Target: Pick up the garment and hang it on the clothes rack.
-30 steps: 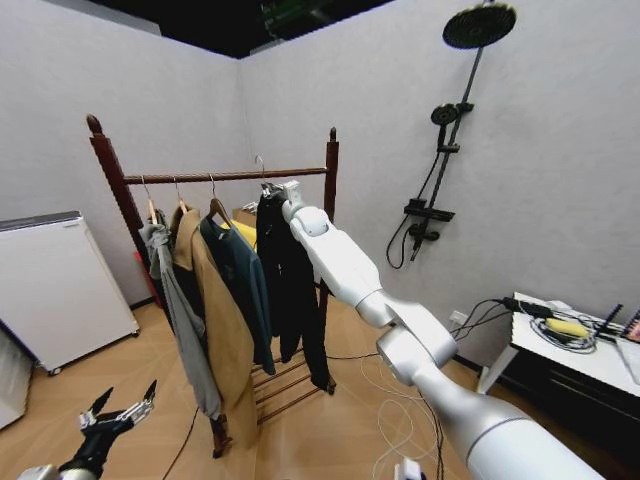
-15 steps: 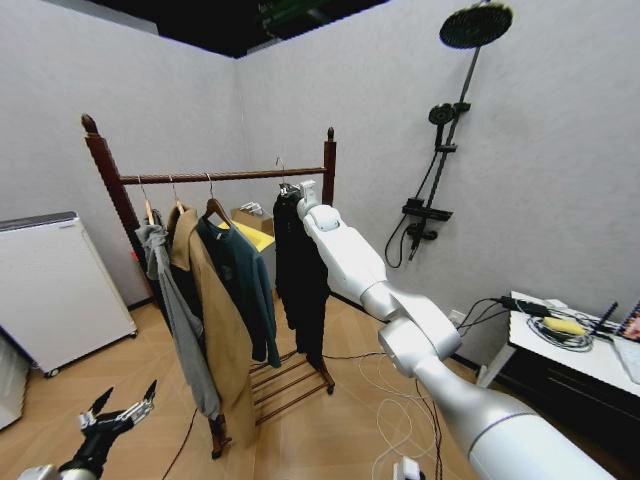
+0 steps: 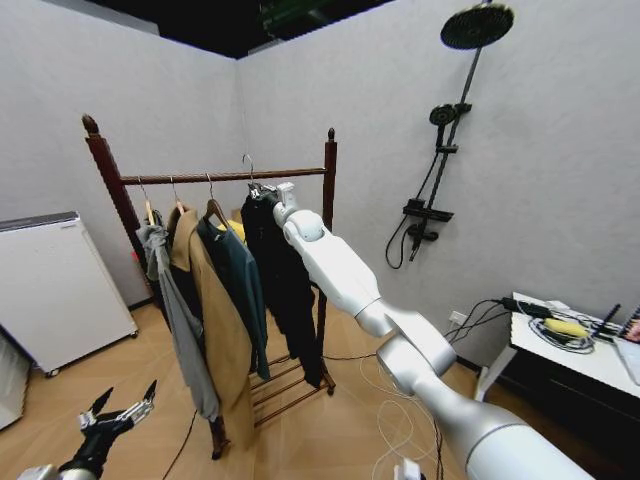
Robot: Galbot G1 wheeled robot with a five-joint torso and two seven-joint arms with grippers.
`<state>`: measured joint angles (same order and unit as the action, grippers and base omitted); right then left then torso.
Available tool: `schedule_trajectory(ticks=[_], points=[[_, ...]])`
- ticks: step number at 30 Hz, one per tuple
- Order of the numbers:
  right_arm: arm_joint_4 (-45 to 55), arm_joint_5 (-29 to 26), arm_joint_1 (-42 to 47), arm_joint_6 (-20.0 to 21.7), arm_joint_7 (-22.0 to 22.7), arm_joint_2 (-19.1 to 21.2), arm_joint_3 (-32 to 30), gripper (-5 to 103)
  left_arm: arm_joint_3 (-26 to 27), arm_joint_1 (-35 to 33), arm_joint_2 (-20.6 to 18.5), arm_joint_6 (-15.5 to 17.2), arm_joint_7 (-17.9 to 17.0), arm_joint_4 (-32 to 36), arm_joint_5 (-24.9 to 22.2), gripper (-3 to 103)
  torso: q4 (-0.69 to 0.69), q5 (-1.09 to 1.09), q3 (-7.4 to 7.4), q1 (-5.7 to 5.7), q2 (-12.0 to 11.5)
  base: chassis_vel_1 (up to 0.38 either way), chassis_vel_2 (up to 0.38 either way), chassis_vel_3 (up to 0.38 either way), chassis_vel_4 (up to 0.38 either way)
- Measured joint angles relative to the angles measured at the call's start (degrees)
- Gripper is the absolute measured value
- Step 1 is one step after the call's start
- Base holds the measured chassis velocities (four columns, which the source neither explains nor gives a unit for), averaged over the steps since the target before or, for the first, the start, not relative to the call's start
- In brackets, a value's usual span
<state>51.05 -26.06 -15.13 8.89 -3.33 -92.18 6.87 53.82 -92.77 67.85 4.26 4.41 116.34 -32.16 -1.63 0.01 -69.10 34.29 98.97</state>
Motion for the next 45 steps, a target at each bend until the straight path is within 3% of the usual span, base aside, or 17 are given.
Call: schedule_trajectory(ticks=[12,19,30,36,39,45], points=[[-1.95,-1.76,-0.3,0.28,0.13,0.05,1.4,9,0.0,0.02,0.0,0.0,0.0,0.0,0.0,100,-0.05,-0.01,-0.04,0.08,-0.03,-0.098,0.094,0.088,-0.081],[-4.45,-3.63,-2.29,2.8,-0.54,0.04,3.01,9,0.0,-0.01,0.0,0.0,0.0,0.0,0.0,100,0.01,-0.01,0.0,-0.02,0.02,0.035,-0.012,-0.019,0.01],[-4.24,-6.48,-1.65,4.72,-2.15,0.05,5.2,9,0.0,0.01,-0.01,0.0,0.0,0.0,0.0,100,-0.02,-0.01,-0.03,0.05,-0.01,0.0,0.0,0.0,0.0],[-4.35,-7.03,-1.65,4.61,-2.05,0.05,5.27,9,0.0,0.01,0.0,0.0,0.0,0.0,0.0,100,-0.01,-0.01,-0.02,0.04,0.0,0.0,0.0,0.0,0.0],[-4.53,-7.03,-2.12,2.0,-1.47,0.04,4.72,9,0.0,0.0,-0.01,0.0,0.0,0.0,0.0,100,0.0,-0.01,-0.03,0.04,-0.01,0.0,0.0,0.0,0.0],[-6.32,-6.93,-5.02,1.32,-1.48,0.04,4.87,9,0.0,0.0,0.0,0.0,0.0,0.0,0.0,100,0.0,-0.01,-0.02,0.04,0.0,0.0,0.0,0.0,0.0]])
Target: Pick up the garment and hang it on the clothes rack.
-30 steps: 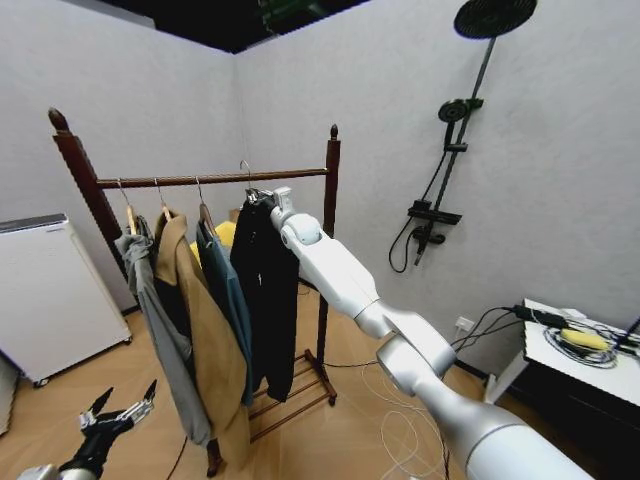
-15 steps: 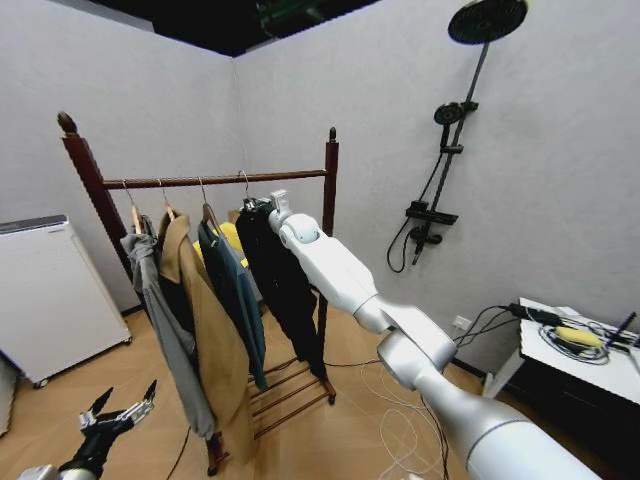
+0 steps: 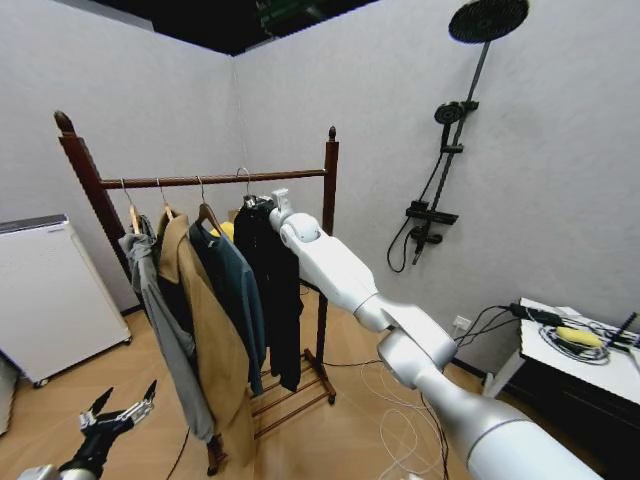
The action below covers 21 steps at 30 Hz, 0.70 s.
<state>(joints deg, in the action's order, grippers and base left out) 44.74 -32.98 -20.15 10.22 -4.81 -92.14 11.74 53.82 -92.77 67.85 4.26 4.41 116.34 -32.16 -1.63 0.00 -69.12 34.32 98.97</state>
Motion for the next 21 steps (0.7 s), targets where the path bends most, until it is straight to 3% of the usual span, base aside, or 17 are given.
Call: schedule_trajectory(ticks=[21], points=[[1.47,-0.45,1.75,1.09,-0.65,0.01,1.89,9,0.0,0.0,0.0,0.0,0.0,0.0,0.0,100,0.0,0.0,0.0,-0.02,0.01,-0.005,0.002,0.005,-0.005]])
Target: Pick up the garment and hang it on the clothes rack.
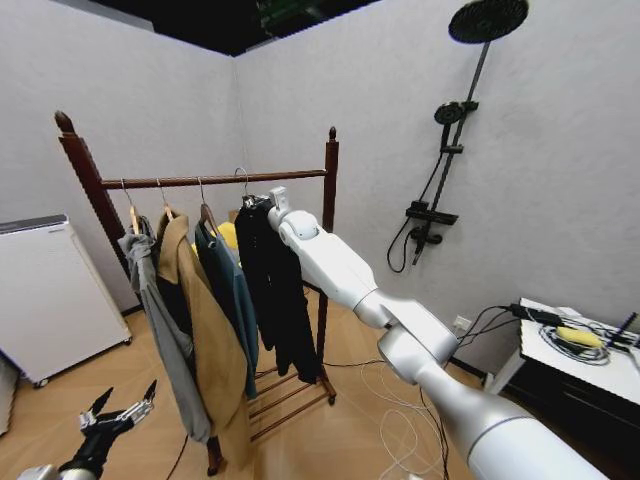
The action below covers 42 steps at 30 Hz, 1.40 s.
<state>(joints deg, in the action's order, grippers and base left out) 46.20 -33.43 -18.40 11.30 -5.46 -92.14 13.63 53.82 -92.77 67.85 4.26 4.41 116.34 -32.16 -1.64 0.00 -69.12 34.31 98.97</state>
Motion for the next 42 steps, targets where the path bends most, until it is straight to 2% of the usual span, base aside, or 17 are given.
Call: schedule_trajectory(ticks=[9,12,15,17,20,23,26,28,29,30,33,35,36,37,39,40,42], points=[[0.29,-0.33,-0.09,0.09,-0.05,0.02,0.14,9,0.0,0.01,0.0,0.0,0.0,0.0,0.0,100,-0.03,0.0,-0.01,0.02,0.0,-0.117,0.115,0.124,-0.126],[1.11,-1.03,0.05,1.57,-0.02,0.01,0.62,9,0.0,0.02,0.0,0.0,-0.01,0.0,0.0,100,0.01,0.0,-0.03,0.12,-0.04,-0.137,0.113,0.138,-0.143],[2.76,-1.65,1.24,3.18,0.32,0.01,1.22,8,0.0,0.02,0.0,0.0,0.0,0.0,0.0,100,-0.03,0.01,-0.03,0.1,-0.03,-0.116,0.053,0.049,-0.016],[4.07,-1.65,2.19,3.74,0.58,0.02,1.35,13,0.0,0.02,0.0,0.0,0.0,0.0,0.0,100,-0.05,0.0,0.0,0.04,-0.02,0.0,0.0,0.0,0.0],[7.34,-1.39,4.39,4.57,1.13,-0.02,1.63,30,0.0,-0.01,0.0,0.0,0.0,0.0,0.0,100,0.02,0.01,0.01,-0.04,0.02,0.045,-0.017,-0.027,0.035],[10.7,-1.42,6.18,4.73,2.34,-0.01,1.57,41,0.0,-0.01,0.0,0.0,0.0,0.0,0.0,100,0.03,0.01,0.01,-0.04,0.01,0.043,-0.012,-0.017,0.036],[13.22,-1.42,7.22,5.06,3.1,-0.01,1.49,46,0.0,-0.01,0.0,0.0,0.0,0.0,0.0,100,0.02,0.01,0.01,-0.03,0.01,0.0,0.0,0.0,0.0],[17.5,-0.88,8.99,5.55,4.19,-0.01,1.06,57,0.0,0.0,0.0,0.0,0.0,0.0,0.0,100,0.0,0.01,0.01,0.0,0.01,0.0,0.0,0.0,0.0],[19.47,-0.12,10.06,5.53,4.61,0.0,0.68,57,0.0,0.0,0.0,0.0,0.0,0.0,0.0,100,-0.01,0.01,0.0,0.02,0.01,0.0,0.0,0.0,0.0],[22.64,0.6,11.72,5.53,5.31,0.23,0.13,69,0.0,0.01,0.0,0.0,0.01,0.0,0.0,100,0.0,0.0,-0.01,0.04,0.0,0.0,0.0,0.0,0.0],[24.48,0.58,12.61,5.74,5.82,0.92,-0.12,69,0.0,0.01,0.0,0.0,0.01,0.0,0.0,100,0.03,0.01,-0.01,0.04,-0.01,0.0,0.0,0.0,0.0],[30.02,0.21,15.83,6.85,7.45,5.06,-1.36,85,0.0,0.0,0.0,0.0,-0.01,0.0,0.0,100,0.0,0.0,0.0,0.02,0.0,0.0,0.0,0.0,0.0],[30.02,0.21,15.83,6.85,7.45,5.06,-1.36,85,0.0,0.0,0.0,0.0,-0.01,0.0,0.0,100,0.0,0.0,0.0,0.02,0.0,0.0,0.0,0.0,0.0],[32.78,-0.22,17.58,7.63,8.37,7.1,-2.12,91,0.0,0.0,0.0,0.0,-0.01,0.0,0.0,100,-0.02,0.0,-0.01,0.02,0.0,0.0,0.0,0.0,0.0],[34.82,-0.51,18.89,8.25,9.06,8.55,-2.75,91,0.0,0.0,0.0,0.0,0.0,0.0,0.0,100,-0.03,-0.01,0.0,0.03,0.0,0.0,0.0,0.0,0.0],[37.81,-0.95,20.6,9.19,9.91,10.34,-3.76,99,0.0,0.01,0.0,0.0,0.01,0.0,0.0,100,-0.03,-0.02,0.0,0.02,0.0,0.0,0.0,0.0,0.0],[41.01,-1.71,22.22,10.22,10.85,11.98,-4.9,100,0.0,0.0,0.0,0.0,0.01,0.0,0.0,100,-0.01,-0.02,0.0,0.03,0.0,0.0,0.0,0.0,0.0]])
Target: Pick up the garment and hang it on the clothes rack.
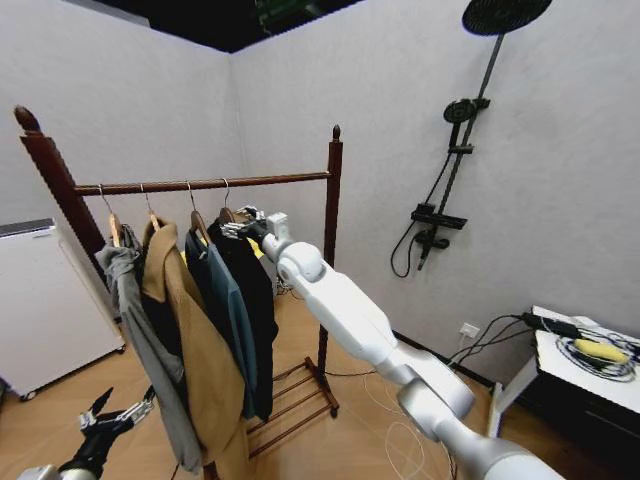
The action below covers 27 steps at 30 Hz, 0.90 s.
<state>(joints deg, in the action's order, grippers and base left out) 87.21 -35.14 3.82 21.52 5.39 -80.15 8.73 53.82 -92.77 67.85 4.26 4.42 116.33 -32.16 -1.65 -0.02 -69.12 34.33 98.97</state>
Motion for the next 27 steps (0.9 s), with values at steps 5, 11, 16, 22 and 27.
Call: schedule_trajectory(ticks=[5,11,16,22,27], points=[[11.29,-3.35,6.37,2.65,3.87,5.21,-4.38,100,0.0,0.01,0.0,0.0,-0.01,0.0,0.0,100,0.01,0.0,0.0,0.0,0.0,0.0,0.0,0.0,0.0],[24.23,-5.55,20.38,5.2,5.97,12.8,-13.83,100,0.0,0.0,0.0,0.0,-0.03,0.0,0.0,100,0.02,-0.01,0.0,-0.01,0.0,0.0,0.0,0.0,0.0],[37.07,-2.53,43.14,3.91,4.9,20.46,-28.17,100,0.0,0.01,0.0,0.0,0.03,0.0,0.0,100,-0.01,-0.01,0.01,-0.02,0.0,0.0,0.0,0.0,0.0],[44.03,3.22,66.64,-0.06,3.53,16.87,-39.16,100,0.0,0.0,0.0,0.0,-0.01,0.0,0.0,100,0.0,0.01,0.01,-0.02,0.0,0.0,0.0,0.0,0.0],[46.15,8.96,85.27,-6.76,3.53,9.1,-43.65,100,0.0,0.0,0.0,0.0,-0.01,0.0,0.0,100,0.0,0.02,0.01,-0.03,0.01,0.0,0.0,0.0,0.0]])
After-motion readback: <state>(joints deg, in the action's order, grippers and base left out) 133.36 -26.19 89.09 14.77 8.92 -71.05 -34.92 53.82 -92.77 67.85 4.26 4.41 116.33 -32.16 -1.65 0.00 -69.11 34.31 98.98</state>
